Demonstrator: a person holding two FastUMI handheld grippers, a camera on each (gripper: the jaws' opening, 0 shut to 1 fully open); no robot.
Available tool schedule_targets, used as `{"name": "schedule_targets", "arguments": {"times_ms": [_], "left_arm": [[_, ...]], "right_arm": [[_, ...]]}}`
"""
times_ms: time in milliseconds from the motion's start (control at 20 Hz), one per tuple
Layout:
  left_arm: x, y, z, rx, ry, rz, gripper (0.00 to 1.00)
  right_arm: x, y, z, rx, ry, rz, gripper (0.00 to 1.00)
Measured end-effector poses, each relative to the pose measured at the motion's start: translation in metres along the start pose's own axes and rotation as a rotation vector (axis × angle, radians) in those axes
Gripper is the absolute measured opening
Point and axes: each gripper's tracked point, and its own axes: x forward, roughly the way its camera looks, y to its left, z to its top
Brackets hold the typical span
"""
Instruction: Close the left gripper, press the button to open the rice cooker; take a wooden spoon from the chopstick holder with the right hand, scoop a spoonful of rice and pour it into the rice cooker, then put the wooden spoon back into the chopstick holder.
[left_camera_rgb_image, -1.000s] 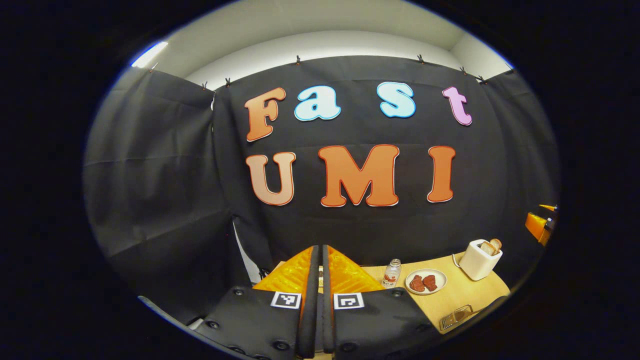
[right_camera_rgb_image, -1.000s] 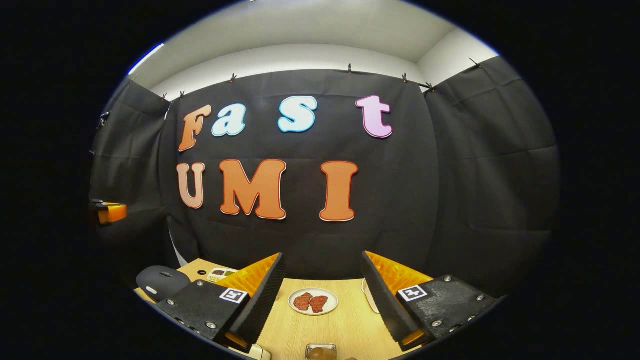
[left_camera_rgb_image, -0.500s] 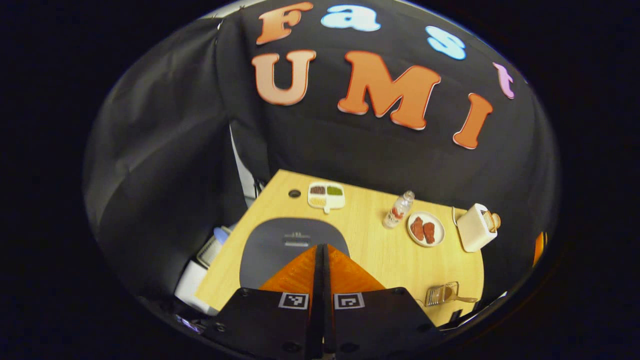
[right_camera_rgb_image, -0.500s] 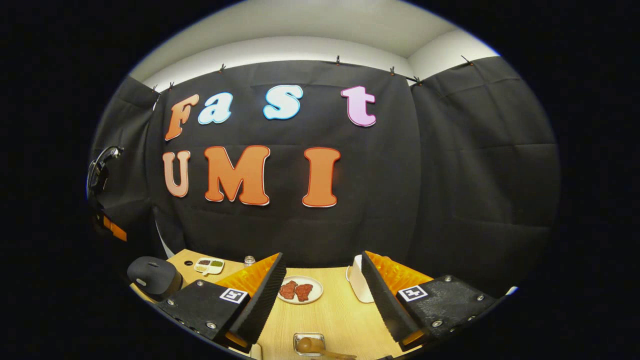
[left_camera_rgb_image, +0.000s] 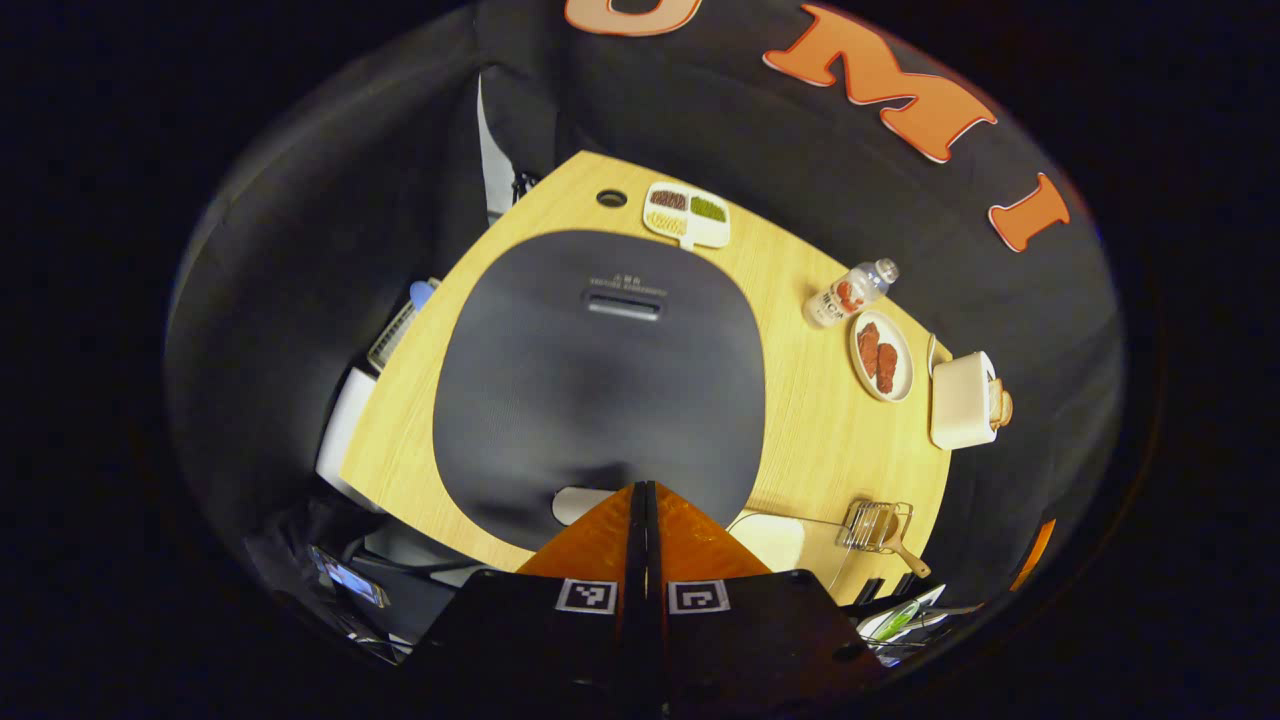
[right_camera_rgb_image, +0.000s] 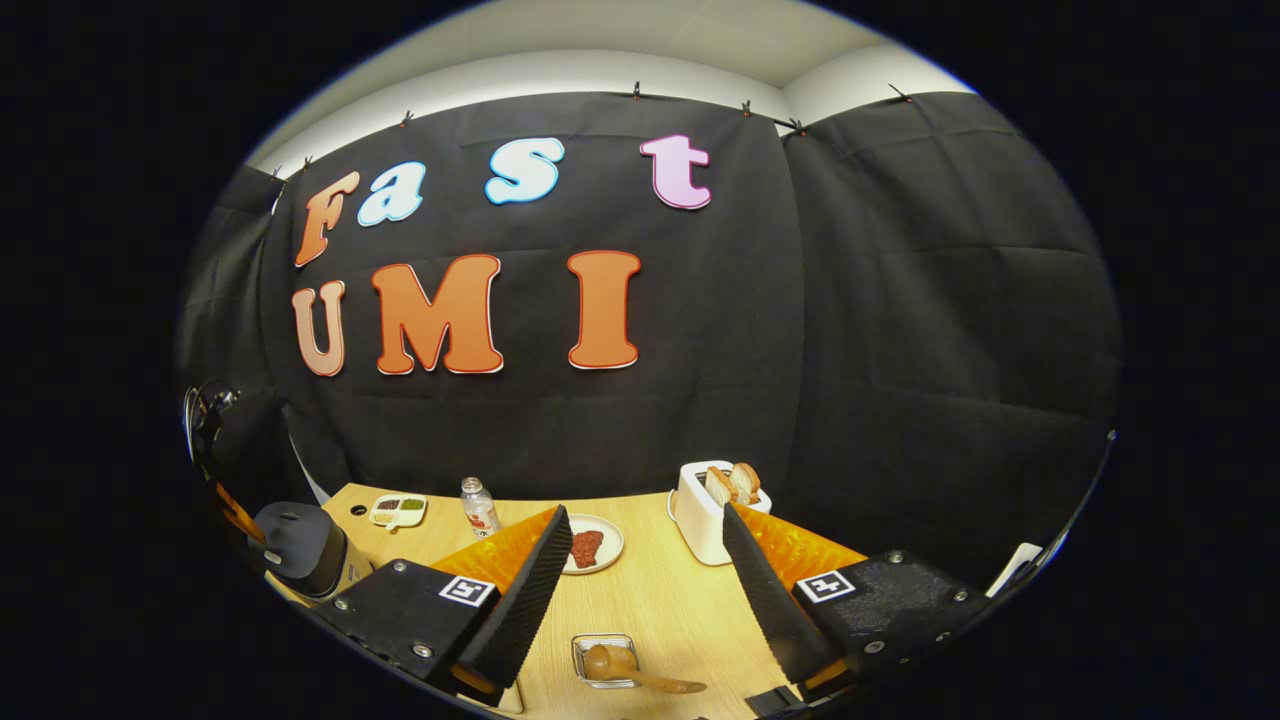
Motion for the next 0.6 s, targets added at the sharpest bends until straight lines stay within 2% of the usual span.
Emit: {"name": "schedule_targets", "arguments": {"times_ms": [150, 300, 350, 450, 600], "left_arm": [[0.016, 0.009, -0.011, -0.013, 0.037, 0.022, 0.05], [0.02, 0.011, -0.014, 0.007, 0.023, 0.032, 0.05], [0.017, 0.013, -0.007, 0.035, -0.041, 0.053, 0.05], [0.022, 0.011, -0.011, 0.091, -0.063, 0.089, 0.05], [0.014, 0.006, -0.009, 0.106, -0.106, 0.081, 0.06]], "right_arm": [[-0.001, -0.003, -0.006, 0.014, 0.014, -0.014, 0.94], [0.001, -0.001, -0.013, 0.006, 0.025, -0.014, 0.94], [0.002, 0.001, -0.017, 0.003, 0.03, -0.009, 0.94], [0.004, 0.007, -0.024, 0.013, 0.051, 0.005, 0.94], [0.007, 0.018, -0.033, 0.029, 0.074, 0.048, 0.94]]}}
